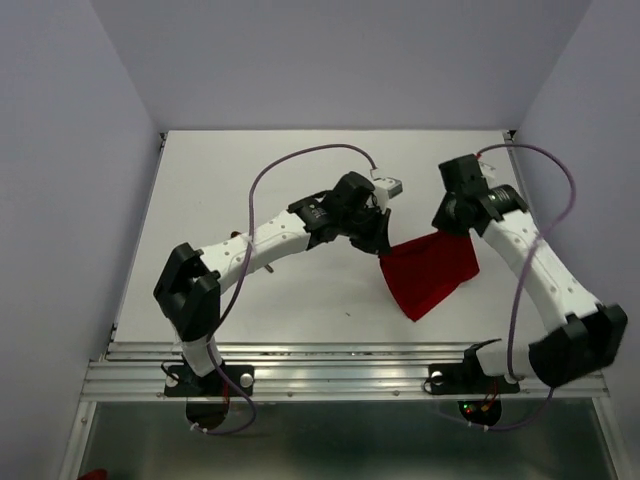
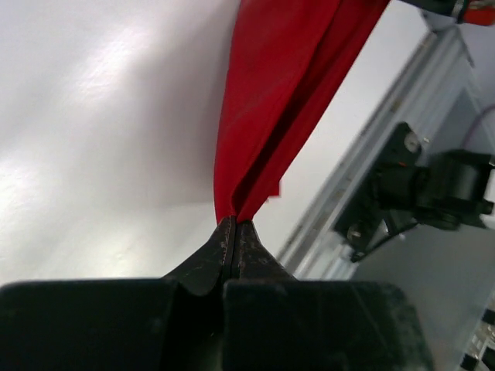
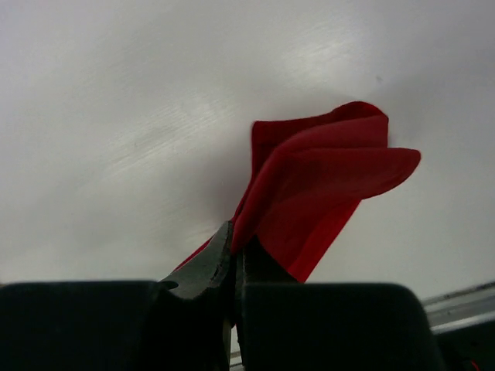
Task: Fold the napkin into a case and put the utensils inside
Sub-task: Turn over the upper triangle folded napkin at the center of the board.
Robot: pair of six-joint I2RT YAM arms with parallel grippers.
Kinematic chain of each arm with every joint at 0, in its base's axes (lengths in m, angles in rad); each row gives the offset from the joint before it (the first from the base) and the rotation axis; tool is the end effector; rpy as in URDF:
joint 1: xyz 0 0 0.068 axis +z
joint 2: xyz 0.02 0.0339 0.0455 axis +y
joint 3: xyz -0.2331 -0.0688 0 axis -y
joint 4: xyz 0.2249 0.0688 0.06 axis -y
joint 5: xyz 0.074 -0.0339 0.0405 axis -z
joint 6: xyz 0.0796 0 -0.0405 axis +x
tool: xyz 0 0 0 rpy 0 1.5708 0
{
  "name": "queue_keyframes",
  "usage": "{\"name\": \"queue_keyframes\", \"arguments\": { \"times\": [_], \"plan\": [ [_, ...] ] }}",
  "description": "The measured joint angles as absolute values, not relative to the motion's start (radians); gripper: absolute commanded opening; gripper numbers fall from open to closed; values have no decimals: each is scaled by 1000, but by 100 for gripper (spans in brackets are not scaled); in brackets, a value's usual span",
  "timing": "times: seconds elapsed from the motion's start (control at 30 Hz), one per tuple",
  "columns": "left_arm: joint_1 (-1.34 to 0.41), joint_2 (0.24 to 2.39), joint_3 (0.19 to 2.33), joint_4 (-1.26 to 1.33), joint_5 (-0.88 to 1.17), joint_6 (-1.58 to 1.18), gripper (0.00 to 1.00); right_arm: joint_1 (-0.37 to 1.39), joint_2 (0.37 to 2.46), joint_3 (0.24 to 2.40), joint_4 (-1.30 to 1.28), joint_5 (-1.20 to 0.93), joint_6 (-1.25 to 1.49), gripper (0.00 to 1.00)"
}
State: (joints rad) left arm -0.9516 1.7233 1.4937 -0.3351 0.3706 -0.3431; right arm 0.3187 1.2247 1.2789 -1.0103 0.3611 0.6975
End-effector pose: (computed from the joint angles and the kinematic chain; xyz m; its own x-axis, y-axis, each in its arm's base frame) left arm 0.2164 -0.3533 0.2718 -0.6076 0.3122 -0.7303 0.7775 0.4214 -0.4667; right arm 0.2442 0.0510 0.2836 -0.6586 0.4154 -0.6274 0.4219 0.8943 0.1492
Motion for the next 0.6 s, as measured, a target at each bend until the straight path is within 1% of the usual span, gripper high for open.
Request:
{"name": "queue_keyframes", "arguments": {
  "times": [0.07,0.23,0.33,0.43,0.6],
  "plan": [
    [-868,1733,1444,-291,389,-321,0,321,1420,1334,-937,322,652,1],
    [-747,1753,1340,-199,394,-292,0,328,1791,1495,-814,202,583,1],
    [-714,1753,1292,-163,397,-288,0,340,1913,1568,-795,141,553,1],
    [-704,1755,1268,-148,398,-285,0,348,1969,1618,-793,109,528,1],
    [-705,1755,1233,-104,397,-281,0,348,1998,1662,-792,78,500,1]
  ]
}}
